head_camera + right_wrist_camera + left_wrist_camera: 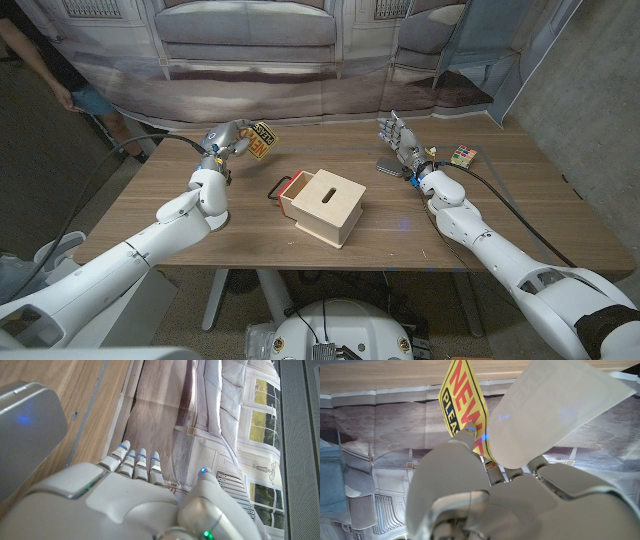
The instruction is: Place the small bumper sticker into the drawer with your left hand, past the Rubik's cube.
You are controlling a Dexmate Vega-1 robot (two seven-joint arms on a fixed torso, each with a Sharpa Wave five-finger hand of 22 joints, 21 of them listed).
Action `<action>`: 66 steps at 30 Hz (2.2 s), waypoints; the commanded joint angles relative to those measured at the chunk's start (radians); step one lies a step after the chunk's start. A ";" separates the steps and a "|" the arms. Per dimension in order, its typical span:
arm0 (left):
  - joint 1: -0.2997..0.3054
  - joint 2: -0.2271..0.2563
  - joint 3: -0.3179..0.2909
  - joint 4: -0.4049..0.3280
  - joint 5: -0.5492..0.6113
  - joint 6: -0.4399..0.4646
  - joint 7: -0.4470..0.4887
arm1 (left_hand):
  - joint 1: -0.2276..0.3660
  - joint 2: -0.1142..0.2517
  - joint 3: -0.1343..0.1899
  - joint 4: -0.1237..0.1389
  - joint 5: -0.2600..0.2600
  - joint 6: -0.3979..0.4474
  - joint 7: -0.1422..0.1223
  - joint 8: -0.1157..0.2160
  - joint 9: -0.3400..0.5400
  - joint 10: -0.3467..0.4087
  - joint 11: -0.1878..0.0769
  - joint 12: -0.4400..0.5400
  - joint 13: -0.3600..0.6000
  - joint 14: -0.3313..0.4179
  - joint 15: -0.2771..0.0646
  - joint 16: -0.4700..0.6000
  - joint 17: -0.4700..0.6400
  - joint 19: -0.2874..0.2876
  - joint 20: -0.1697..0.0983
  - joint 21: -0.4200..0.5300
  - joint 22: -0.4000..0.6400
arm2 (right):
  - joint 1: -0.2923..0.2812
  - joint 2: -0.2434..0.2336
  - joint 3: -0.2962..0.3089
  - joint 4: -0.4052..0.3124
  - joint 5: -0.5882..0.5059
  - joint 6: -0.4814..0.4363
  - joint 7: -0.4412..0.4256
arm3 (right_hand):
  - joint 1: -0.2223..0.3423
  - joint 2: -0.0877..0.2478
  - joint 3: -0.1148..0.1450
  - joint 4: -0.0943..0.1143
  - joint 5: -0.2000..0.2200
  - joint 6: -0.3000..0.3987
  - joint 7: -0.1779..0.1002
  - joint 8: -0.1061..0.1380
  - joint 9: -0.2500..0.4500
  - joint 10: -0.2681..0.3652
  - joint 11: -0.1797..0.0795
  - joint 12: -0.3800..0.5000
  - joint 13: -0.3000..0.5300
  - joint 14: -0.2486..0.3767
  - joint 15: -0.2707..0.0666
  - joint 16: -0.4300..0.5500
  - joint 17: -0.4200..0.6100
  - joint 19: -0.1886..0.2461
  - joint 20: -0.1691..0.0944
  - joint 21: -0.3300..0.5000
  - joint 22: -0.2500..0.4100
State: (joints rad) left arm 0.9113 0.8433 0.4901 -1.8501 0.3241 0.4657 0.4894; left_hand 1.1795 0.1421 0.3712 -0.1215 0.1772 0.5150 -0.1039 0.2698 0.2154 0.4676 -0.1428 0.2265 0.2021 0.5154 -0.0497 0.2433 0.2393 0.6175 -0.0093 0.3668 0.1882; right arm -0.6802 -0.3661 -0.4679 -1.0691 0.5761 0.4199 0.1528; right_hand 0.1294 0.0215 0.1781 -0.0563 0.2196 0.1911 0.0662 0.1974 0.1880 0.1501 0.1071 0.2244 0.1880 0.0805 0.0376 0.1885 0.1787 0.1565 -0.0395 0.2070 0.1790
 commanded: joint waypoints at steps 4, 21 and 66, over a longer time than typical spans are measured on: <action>0.030 0.001 -0.019 -0.024 0.018 -0.034 0.011 | -0.004 -0.011 0.002 0.003 0.000 0.010 0.001 -0.001 0.002 0.009 0.002 -0.003 0.005 0.011 -0.108 -0.002 0.003 -0.001 -0.007 0.006 0.002 | -0.001 -0.001 0.000 -0.003 0.001 0.002 0.001 | 0.001 0.009 -0.003 -0.004 -0.003 0.006 0.000 0.002 0.004 0.010 0.000 -0.002 0.002 0.011 0.002 0.000 0.004 0.007 0.003 -0.002 0.006; 0.042 -0.006 -0.030 -0.022 0.030 -0.079 0.018 | -0.009 -0.012 0.000 0.005 0.000 0.013 0.001 -0.005 0.001 0.012 0.004 -0.007 0.006 0.012 -0.108 -0.005 0.004 -0.002 -0.007 0.007 0.002 | 0.009 0.006 -0.002 0.012 -0.003 0.008 0.002 | 0.001 0.010 -0.003 -0.005 -0.003 0.006 -0.001 0.002 0.004 0.011 0.001 -0.002 0.002 0.012 0.001 0.000 0.004 0.008 0.003 -0.002 0.006; 0.070 -0.004 -0.042 -0.046 0.064 -0.150 0.011 | -0.013 -0.013 0.000 0.004 0.001 0.020 0.000 -0.016 0.001 0.019 0.001 -0.013 0.006 0.017 -0.107 -0.012 0.005 -0.002 -0.009 0.011 0.002 | 0.022 0.017 -0.003 0.029 -0.007 0.012 -0.008 | 0.003 0.012 -0.005 -0.007 -0.004 0.008 0.000 0.002 0.004 0.011 0.000 -0.003 0.002 0.011 0.001 -0.002 0.004 0.009 0.001 -0.003 0.006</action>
State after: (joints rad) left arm 0.9712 0.8326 0.4533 -1.8737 0.3716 0.3310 0.5025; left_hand 1.1703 0.1329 0.3712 -0.1217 0.1772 0.5290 -0.1074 0.2544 0.2137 0.4781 -0.1429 0.2142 0.2074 0.5244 -0.0483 0.2353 0.2390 0.6118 -0.0147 0.3737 0.1883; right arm -0.6589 -0.3511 -0.4712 -1.0441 0.5697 0.4268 0.1440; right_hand 0.1294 0.0215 0.1740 -0.0604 0.2196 0.1911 0.0663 0.1974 0.1880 0.1554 0.1125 0.2244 0.1880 0.0804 0.0376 0.1885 0.1788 0.1599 -0.0358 0.2070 0.1790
